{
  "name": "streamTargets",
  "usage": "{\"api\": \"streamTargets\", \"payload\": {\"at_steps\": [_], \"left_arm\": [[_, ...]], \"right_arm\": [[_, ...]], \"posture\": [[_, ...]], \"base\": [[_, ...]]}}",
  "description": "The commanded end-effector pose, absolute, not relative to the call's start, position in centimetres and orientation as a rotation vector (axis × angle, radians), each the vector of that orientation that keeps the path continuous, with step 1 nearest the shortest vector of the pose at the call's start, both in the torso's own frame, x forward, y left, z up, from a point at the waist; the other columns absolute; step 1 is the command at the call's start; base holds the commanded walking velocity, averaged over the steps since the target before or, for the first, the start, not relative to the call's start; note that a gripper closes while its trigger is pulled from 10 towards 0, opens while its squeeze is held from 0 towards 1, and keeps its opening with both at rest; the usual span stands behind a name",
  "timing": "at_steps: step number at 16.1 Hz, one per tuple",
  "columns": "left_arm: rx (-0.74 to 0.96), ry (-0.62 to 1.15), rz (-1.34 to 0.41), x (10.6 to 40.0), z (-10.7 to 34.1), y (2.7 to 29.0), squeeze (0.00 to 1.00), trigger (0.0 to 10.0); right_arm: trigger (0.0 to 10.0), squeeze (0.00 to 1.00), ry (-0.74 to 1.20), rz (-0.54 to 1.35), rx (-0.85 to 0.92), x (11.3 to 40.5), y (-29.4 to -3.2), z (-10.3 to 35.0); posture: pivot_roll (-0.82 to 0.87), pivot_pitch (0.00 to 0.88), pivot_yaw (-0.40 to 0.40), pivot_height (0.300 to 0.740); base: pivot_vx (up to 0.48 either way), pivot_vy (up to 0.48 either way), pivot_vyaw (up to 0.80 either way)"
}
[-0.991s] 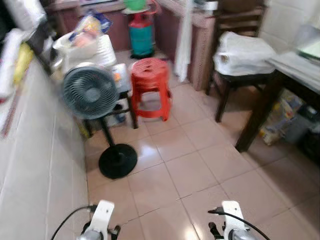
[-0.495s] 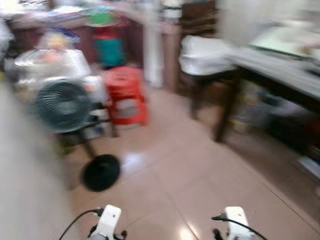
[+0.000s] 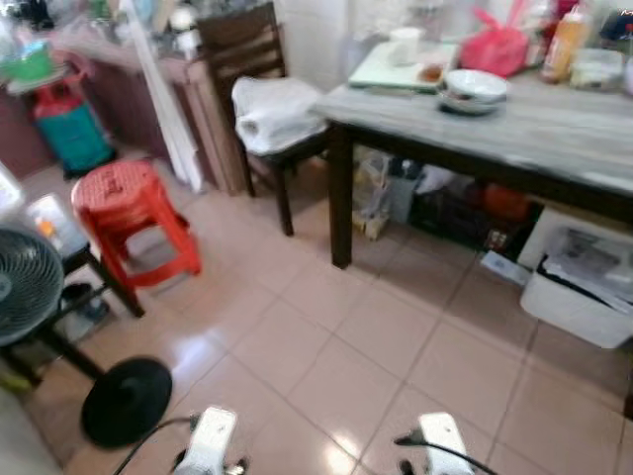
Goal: Setting the table
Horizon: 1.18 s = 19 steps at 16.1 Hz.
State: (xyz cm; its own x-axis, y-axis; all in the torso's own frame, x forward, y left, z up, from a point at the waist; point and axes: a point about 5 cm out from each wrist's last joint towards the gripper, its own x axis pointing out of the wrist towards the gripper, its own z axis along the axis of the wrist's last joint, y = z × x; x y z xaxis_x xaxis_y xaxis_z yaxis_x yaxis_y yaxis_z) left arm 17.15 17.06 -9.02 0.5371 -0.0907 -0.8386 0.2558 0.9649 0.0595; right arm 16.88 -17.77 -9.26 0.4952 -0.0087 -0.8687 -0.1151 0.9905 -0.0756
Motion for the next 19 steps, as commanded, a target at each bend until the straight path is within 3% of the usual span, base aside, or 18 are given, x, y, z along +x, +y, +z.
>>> {"api": "streamTargets", "payload": {"at_steps": [1,11,15,19], "left_arm": [[0.188,0.999,-0.181,16.8,-9.1,18.0,0.0,10.0],[0.221,1.018,-0.192,16.5,-9.2,18.1,0.0,10.0],[0.214,1.03,-0.195,16.1,-9.4,18.4,0.0,10.0],[0.217,1.035,-0.203,16.0,-9.4,18.5,0.0,10.0]], "right_arm": [[10.0,0.0,1.051,0.082,-0.128,16.8,-17.0,-9.3],[10.0,0.0,1.076,0.071,-0.149,14.8,-19.3,-9.8],[10.0,0.0,1.066,0.102,-0.144,15.6,-16.8,-9.8],[10.0,0.0,1.046,0.142,-0.135,16.7,-14.6,-9.5]], "posture": [[-0.16,0.0,0.101,0.74],[-0.16,0.0,0.103,0.74],[-0.16,0.0,0.104,0.74],[-0.16,0.0,0.107,0.74]], "base": [[0.0,0.0,-0.79],[0.0,0.0,-0.79],[0.0,0.0,-0.79],[0.147,0.0,-0.1]]}}
